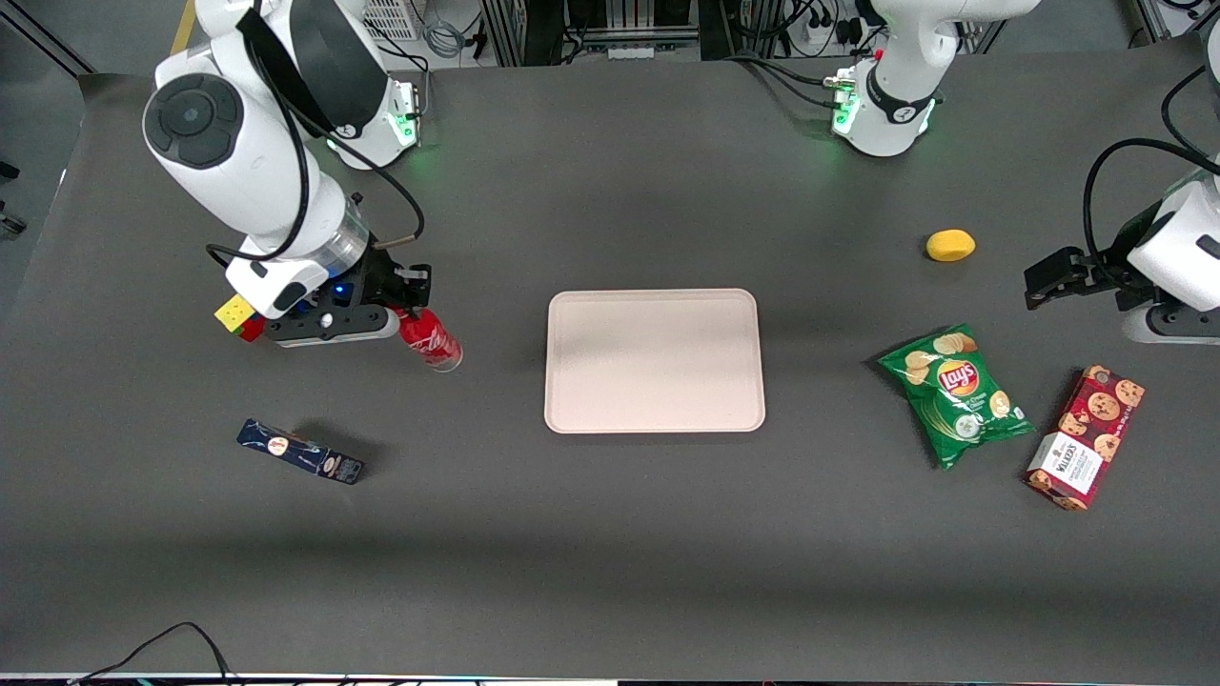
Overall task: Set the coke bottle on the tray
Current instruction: 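Lift the bottle and carry it with the right gripper over the white tray, then lower the bottle onto the tray and open the right gripper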
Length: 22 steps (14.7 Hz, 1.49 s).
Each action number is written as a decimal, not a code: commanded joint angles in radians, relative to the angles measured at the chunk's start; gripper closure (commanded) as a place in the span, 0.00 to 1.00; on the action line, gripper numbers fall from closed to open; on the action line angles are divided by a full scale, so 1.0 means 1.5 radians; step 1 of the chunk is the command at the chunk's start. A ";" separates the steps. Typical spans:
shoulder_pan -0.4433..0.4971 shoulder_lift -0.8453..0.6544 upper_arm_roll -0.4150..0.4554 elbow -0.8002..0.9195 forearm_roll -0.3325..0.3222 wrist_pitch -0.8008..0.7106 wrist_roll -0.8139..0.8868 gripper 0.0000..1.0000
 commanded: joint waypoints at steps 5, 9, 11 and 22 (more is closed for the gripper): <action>0.057 0.129 0.050 0.193 -0.009 -0.084 0.169 1.00; 0.112 0.193 0.058 0.226 -0.014 -0.080 0.230 1.00; 0.138 0.227 0.059 0.241 -0.042 -0.072 0.269 1.00; 0.157 0.329 0.067 0.220 -0.096 0.052 0.316 1.00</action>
